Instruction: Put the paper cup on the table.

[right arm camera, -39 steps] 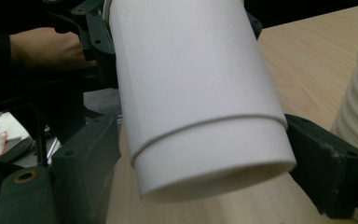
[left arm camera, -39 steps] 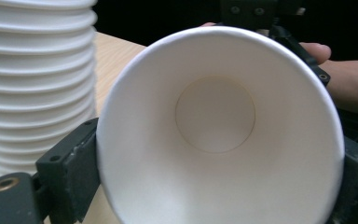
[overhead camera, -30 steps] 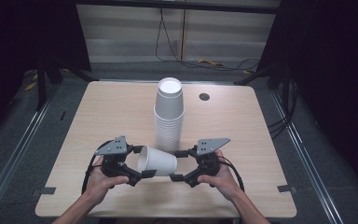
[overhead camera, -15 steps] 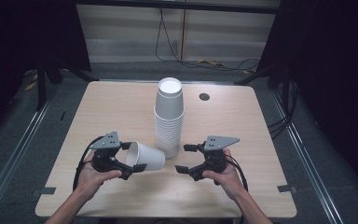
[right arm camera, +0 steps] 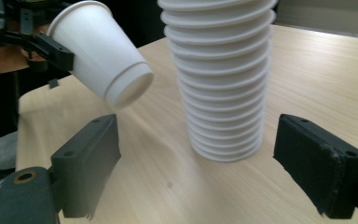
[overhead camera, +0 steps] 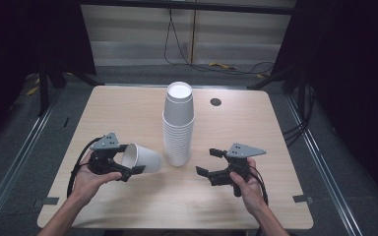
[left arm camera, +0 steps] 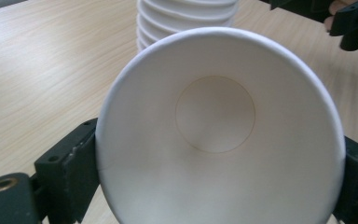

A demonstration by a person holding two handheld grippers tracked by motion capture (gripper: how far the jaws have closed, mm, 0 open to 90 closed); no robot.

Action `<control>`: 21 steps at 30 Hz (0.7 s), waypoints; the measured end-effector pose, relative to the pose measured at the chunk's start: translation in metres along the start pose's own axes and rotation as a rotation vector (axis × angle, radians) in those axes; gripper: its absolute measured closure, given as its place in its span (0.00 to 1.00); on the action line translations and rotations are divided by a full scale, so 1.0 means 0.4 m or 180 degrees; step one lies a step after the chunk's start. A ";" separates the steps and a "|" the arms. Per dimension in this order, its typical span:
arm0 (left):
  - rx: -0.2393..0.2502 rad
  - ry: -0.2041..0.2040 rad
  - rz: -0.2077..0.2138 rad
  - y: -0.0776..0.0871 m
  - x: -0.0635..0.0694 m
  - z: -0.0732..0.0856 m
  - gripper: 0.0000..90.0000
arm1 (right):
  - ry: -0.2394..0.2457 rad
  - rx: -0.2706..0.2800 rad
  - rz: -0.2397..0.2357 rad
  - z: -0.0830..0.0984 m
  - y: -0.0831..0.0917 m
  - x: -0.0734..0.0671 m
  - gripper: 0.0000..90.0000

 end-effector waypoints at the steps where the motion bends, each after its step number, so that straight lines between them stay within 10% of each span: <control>1: -0.0015 0.0009 0.0002 0.002 -0.002 0.001 0.09 | 0.0009 0.0015 0.0016 0.002 0.002 0.001 0.16; 21: -0.0418 0.0219 -0.0463 -0.010 -0.094 -0.003 0.09 | -0.0005 0.0058 0.0264 0.035 0.015 0.031 0.16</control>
Point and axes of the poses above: each handheld gripper's, and its own axes: y roughly backward along the jaws, z roughly out of its underside, x roughly to its right, the point moved 8 cm from there along -y, roughly forward along the jaws, and after that the axes turned 8 degrees about -x, right-handed, at the moved point
